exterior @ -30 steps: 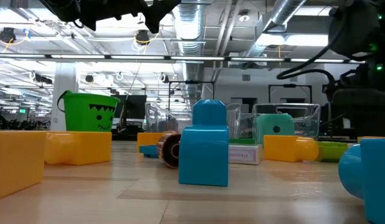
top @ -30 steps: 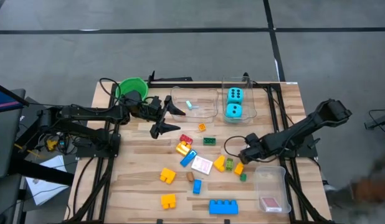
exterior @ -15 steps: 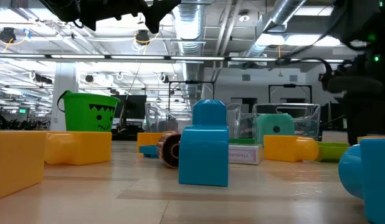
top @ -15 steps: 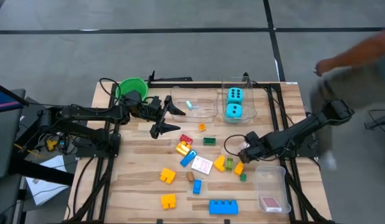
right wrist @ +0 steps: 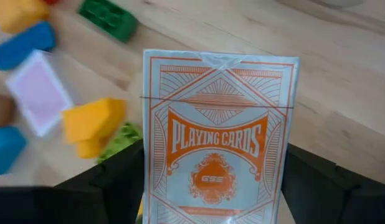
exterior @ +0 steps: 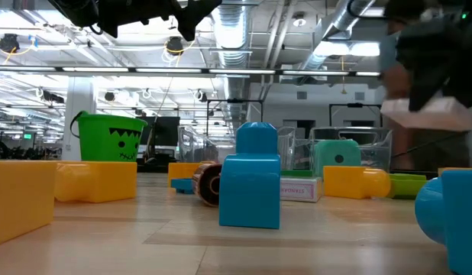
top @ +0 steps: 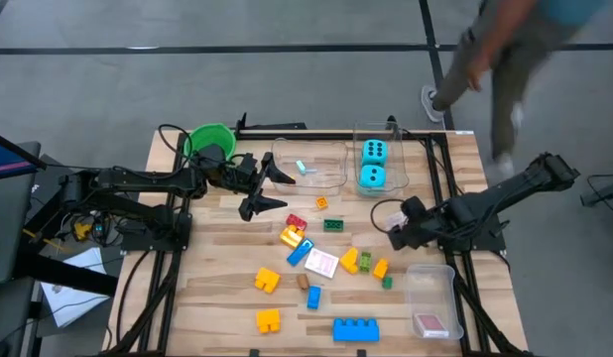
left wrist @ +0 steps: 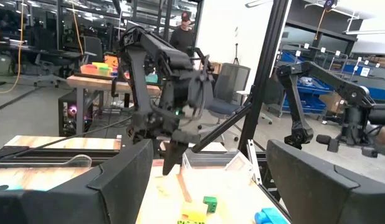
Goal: Pick & Place Toys
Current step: Put the orange deck of cards into the white bin
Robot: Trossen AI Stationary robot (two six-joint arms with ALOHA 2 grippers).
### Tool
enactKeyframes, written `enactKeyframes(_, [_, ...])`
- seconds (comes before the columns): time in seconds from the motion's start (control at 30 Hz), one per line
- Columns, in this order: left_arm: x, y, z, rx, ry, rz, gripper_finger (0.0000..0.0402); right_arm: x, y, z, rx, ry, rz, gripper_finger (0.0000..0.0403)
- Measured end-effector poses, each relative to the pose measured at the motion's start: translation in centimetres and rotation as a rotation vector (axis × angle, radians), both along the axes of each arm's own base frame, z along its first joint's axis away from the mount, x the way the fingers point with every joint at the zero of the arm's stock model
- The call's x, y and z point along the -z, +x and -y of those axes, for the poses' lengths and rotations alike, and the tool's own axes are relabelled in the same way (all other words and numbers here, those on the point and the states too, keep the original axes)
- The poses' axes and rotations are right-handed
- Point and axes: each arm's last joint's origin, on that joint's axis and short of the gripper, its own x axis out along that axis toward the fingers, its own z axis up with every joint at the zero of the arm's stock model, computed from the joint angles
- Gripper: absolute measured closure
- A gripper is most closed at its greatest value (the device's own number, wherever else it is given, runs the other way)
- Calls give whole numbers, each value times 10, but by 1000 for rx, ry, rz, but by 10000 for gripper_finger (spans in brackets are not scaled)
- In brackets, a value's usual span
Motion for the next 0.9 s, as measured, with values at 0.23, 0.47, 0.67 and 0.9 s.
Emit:
enactKeyframes(0.23, [0,0,0,0,1,-2,92,-19,-8,-10,-14,98,42,106])
enactKeyframes(0.47, [-1,0,0,0,3,6,92,-27,-20,-32,38,206,55,106])
enactKeyframes(0.67, [-2,0,0,0,8,24,92,-18,-26,-57,103,268,21,106])
enactKeyframes(0.9, [-6,-1,0,-1,19,68,92,-19,-33,-89,167,304,-22,106])
